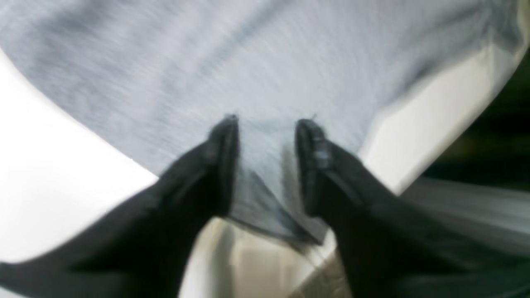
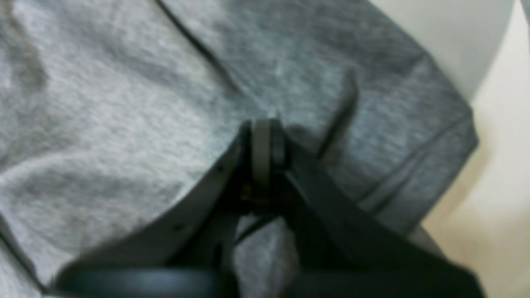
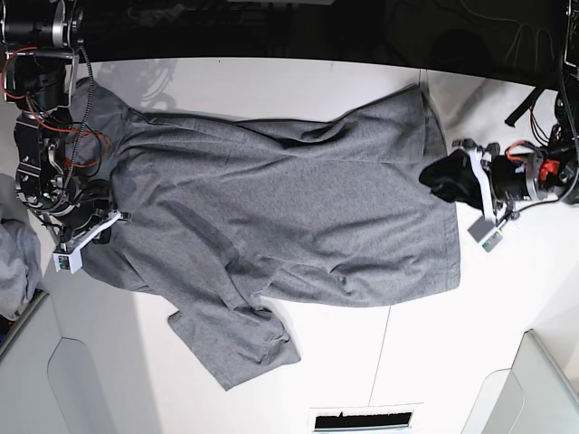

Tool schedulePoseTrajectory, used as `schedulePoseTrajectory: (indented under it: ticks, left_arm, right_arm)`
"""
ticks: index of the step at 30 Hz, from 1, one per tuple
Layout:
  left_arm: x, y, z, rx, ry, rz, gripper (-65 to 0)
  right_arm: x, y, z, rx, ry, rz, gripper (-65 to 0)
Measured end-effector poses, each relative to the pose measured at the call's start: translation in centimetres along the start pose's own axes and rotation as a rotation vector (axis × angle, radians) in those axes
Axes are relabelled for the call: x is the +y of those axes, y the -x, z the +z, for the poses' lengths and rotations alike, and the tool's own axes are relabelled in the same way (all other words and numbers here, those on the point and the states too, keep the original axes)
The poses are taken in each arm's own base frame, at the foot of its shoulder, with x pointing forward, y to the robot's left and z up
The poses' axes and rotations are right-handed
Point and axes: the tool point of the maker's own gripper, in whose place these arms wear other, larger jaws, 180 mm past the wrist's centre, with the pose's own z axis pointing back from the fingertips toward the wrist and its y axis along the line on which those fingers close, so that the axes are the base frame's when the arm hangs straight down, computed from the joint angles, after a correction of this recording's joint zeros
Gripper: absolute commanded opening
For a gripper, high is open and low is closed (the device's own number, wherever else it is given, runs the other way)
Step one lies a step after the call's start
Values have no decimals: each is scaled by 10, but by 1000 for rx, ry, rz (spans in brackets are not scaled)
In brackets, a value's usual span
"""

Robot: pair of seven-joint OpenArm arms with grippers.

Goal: Layout the t-shirt on the table in an organized manner, then fold the t-shirt properly
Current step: 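Drag the grasped shirt edge with the left gripper away from the right gripper, then regrasp the shirt edge with the left gripper and pull it taut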

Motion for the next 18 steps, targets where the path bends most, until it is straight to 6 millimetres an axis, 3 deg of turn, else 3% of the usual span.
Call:
schedulePoseTrajectory:
  ticks: [6, 10, 15, 18]
  left_arm:
    - [2, 29, -4, 28, -50, -23, -297]
    - [3, 31, -7, 32, -71, -42, -297]
    - [-7, 36, -26, 4, -44, 8, -297]
    - [-4, 46, -36, 20, -70, 8, -297]
  right_arm:
    - [0, -1, 0, -3, -1, -2, -650]
    - [2, -1, 0, -4, -4, -3, -650]
    - [2, 0, 0, -2, -3, -2, -650]
    - [3, 0, -1, 0, -6, -4, -650]
